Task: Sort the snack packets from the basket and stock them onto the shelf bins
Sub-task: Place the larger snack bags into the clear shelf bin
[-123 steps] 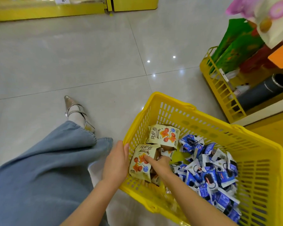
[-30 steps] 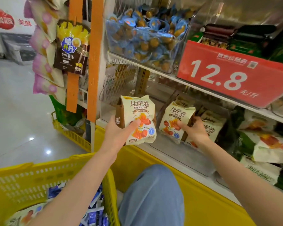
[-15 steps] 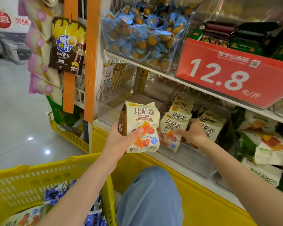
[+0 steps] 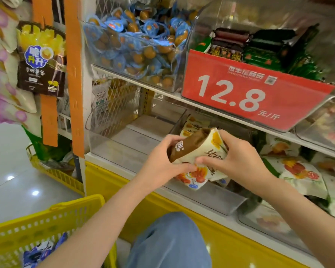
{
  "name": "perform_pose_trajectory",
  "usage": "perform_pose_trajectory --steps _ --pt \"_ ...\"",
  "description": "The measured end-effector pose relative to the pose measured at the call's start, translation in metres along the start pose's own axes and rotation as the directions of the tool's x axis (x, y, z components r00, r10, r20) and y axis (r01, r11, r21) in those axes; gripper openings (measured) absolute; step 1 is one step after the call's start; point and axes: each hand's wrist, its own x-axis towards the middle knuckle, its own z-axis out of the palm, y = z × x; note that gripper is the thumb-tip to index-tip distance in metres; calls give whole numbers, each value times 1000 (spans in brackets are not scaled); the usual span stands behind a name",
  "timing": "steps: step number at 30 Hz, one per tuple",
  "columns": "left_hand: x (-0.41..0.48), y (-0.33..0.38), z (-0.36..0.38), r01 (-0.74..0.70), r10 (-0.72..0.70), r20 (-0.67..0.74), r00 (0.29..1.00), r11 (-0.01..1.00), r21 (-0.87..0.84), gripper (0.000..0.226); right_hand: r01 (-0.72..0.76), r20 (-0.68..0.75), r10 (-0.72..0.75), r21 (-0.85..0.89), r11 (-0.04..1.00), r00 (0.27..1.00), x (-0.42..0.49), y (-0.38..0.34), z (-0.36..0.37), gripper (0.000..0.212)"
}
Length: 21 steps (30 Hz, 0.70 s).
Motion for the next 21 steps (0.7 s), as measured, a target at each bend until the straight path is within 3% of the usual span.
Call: perform_pose_trajectory --steps 4,7,10,12,15,19,21 --pt "22 -10 30 -27 29 -6 1000 960 280 67 -56 -279 17 -134 989 960 -10 22 -8 55" --pt "23 -33 38 -70 72 17 997 832 550 63 -119 -358 13 -275 954 934 -14 41 -10 66" --pt "19 -55 38 -200 127 154 980 662 723 36 -144 -220 43 -470 871 975 -13 57 1 74" --pt "16 -61 38 -295 191 227 955 520 801 41 -246 -143 201 -507 826 969 -5 62 7 77" --pt "14 -65 37 -297 210 217 953 524 798 44 -277 -104 270 -590 758 957 5 66 1 73" --pt "13 -69 37 -298 203 222 954 547 783 45 -42 -116 -51 -678 734 992 -8 70 -7 67" --pt "12 -69 37 -294 209 211 955 553 780 44 -64 -18 71 -696 715 997 -6 66 -1 71"
